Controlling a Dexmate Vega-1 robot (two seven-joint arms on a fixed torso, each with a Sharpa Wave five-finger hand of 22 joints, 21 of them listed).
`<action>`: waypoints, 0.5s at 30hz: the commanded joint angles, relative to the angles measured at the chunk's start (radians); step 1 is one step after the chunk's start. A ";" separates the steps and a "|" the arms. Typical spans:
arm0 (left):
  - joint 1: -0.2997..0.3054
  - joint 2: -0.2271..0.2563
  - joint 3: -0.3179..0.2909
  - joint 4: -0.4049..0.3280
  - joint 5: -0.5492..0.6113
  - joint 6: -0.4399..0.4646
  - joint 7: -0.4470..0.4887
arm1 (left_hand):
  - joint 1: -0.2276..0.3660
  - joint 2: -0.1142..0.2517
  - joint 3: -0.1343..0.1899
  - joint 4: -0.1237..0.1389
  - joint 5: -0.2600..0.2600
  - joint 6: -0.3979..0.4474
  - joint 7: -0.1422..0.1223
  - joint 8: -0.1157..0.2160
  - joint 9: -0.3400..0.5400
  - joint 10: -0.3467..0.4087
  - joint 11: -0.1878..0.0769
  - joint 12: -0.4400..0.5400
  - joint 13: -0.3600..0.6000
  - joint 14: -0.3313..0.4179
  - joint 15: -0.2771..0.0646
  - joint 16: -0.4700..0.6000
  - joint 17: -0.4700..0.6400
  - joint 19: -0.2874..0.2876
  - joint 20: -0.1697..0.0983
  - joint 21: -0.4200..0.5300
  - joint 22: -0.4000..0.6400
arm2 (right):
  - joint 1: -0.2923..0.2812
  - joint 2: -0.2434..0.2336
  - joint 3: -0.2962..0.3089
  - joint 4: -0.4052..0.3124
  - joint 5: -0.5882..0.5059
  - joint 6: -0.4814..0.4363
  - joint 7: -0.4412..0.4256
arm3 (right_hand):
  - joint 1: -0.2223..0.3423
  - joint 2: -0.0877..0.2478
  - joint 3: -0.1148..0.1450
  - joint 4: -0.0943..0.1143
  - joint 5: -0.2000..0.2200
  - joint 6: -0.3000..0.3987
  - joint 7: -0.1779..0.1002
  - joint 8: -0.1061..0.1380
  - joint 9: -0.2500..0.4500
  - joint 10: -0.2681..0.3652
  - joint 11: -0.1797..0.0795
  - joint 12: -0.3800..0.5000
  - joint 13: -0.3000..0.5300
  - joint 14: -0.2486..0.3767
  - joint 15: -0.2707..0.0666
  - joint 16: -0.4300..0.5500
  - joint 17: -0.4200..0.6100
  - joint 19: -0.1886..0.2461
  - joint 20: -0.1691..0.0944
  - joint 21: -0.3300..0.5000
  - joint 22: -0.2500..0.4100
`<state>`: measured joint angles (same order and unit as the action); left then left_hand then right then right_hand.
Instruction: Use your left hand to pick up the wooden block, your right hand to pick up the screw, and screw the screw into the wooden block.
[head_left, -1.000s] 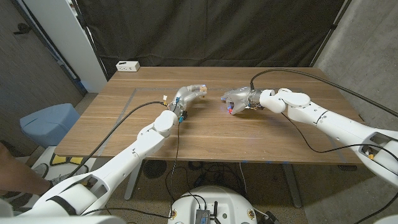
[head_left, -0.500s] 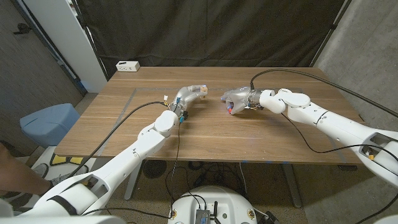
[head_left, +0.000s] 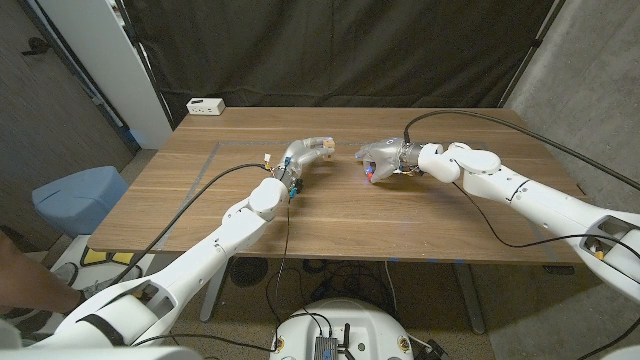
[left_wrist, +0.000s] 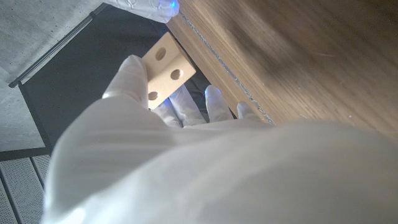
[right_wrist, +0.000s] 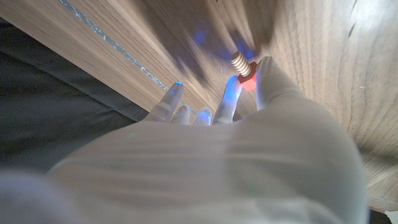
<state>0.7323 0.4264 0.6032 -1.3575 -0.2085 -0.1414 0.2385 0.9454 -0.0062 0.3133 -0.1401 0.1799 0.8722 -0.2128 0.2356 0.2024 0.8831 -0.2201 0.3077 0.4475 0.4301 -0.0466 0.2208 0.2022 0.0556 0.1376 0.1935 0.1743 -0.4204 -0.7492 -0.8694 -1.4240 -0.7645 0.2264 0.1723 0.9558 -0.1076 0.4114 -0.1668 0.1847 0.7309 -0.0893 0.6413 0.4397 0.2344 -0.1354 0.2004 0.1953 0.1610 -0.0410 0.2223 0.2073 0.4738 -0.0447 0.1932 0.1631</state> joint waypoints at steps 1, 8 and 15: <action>-0.010 -0.003 0.007 0.011 0.005 -0.011 -0.013 | 0.005 0.010 -0.001 0.004 0.008 0.031 -0.002 0.006 0.004 0.010 -0.001 0.004 0.030 0.004 -0.101 0.006 0.003 -0.001 -0.003 0.003 0.004 | -0.024 -0.009 0.031 -0.028 0.039 -0.020 -0.008 | 0.009 -0.004 0.008 0.004 -0.002 0.008 0.000 0.013 0.007 0.014 0.002 0.008 0.003 0.010 -0.100 0.006 0.003 0.011 -0.095 0.002 0.001; -0.022 -0.009 0.013 0.027 0.014 -0.019 -0.016 | 0.005 0.010 -0.002 0.003 0.008 0.031 -0.003 0.006 0.004 0.010 -0.001 0.004 0.031 0.006 -0.102 0.006 0.003 -0.001 -0.004 0.003 0.004 | -0.041 -0.017 0.059 -0.049 0.083 -0.039 -0.004 | 0.011 -0.004 0.010 0.004 -0.002 0.010 0.004 0.021 0.012 0.016 -0.001 0.007 0.003 0.013 -0.100 0.005 0.003 0.014 -0.095 0.000 0.001; -0.037 -0.017 0.021 0.048 0.021 -0.033 -0.026 | 0.005 0.011 -0.002 0.002 0.008 0.032 -0.004 0.006 0.003 0.011 -0.001 0.003 0.032 0.006 -0.103 0.007 0.003 0.000 -0.003 0.003 0.004 | -0.061 -0.029 0.083 -0.070 0.114 -0.062 -0.008 | 0.012 -0.004 0.012 0.005 -0.002 0.015 0.006 0.029 0.017 0.022 0.004 0.007 0.003 0.017 -0.100 0.005 0.003 0.017 -0.095 -0.001 0.001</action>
<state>0.7138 0.4189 0.6142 -1.3342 -0.1983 -0.1574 0.2257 0.9458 -0.0059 0.3130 -0.1405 0.1798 0.8722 -0.2128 0.2356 0.2023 0.8835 -0.2205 0.3041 0.4484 0.4301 -0.0466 0.2208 0.2022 0.0556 0.1375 0.1935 0.1743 -0.4519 -0.7618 -0.8255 -1.4606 -0.6997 0.1945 0.1680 0.9597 -0.1115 0.4155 -0.1628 0.1847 0.7361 -0.0839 0.6623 0.4524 0.2489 -0.1319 0.2003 0.1954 0.1716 -0.0376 0.2223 0.2072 0.4826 -0.0465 0.1931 0.1631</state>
